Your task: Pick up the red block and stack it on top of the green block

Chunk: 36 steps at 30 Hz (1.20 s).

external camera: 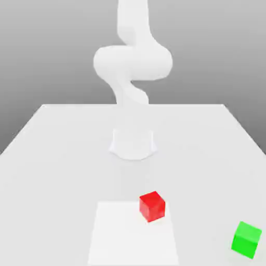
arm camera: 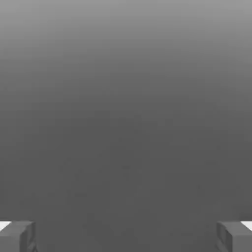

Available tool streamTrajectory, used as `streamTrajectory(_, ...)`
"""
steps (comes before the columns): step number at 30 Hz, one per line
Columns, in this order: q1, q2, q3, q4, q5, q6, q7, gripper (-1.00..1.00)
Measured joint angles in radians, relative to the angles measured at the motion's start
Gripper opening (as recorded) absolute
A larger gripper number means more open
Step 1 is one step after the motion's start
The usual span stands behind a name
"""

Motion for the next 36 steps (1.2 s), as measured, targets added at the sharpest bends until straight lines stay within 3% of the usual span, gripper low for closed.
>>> streamTrajectory(17,0.134,0.619,-0.013,-0.487,0.0,0.435,-0.287,0.0)
streamTrajectory(24,0.136,0.899,-0.002,-0.488,0.008,0.665,-0.314,0.0)
streamTrajectory(25,0.135,0.925,0.0,-0.484,0.01,0.688,-0.315,-1.0)
streamTrajectory(31,0.134,0.939,0.0,-0.482,0.004,0.699,-0.31,-1.0)
streamTrajectory(36,0.131,0.806,0.0,-0.501,-0.002,0.585,-0.307,-1.0)
